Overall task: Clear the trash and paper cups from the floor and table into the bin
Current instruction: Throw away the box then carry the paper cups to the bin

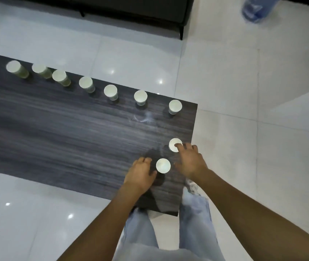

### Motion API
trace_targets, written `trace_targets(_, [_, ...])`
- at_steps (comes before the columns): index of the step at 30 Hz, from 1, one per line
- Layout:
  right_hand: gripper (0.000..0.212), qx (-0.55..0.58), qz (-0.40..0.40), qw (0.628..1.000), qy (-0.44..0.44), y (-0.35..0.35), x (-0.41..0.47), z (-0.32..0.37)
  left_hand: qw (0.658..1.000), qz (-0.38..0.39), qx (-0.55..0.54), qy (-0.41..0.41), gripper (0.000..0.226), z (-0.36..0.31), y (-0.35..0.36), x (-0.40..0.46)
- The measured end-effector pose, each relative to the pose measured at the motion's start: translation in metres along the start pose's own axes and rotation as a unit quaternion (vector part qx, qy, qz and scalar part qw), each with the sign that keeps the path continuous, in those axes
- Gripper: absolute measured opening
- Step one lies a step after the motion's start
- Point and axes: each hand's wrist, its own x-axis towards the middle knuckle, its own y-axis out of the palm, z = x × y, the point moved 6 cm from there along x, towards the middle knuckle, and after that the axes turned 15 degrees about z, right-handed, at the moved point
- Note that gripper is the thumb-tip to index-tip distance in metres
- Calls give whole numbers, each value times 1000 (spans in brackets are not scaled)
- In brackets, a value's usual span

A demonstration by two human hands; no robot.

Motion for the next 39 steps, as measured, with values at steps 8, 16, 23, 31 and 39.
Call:
trace_targets(8, [60, -129, 78, 985, -86, 4, 97, -39, 983, -57, -131, -116, 52, -6, 63, 71])
trace_targets(16, [66, -217, 100, 956, -170, 34, 162, -48, 978, -84, -90, -166, 71, -17, 104, 127])
trace_targets(23, [73, -255, 92, 942, -200, 75, 197, -62, 983, -58, -15, -172, 80, -11, 136, 175])
trace_targets(31, [63, -254, 70, 940, -216, 87, 180, -78, 978, -118, -13, -172, 65, -11, 164, 157])
trace_targets(39, [61, -262, 103, 921, -270, 76, 72, -28, 965, -163, -57, -197, 54, -24, 156, 47])
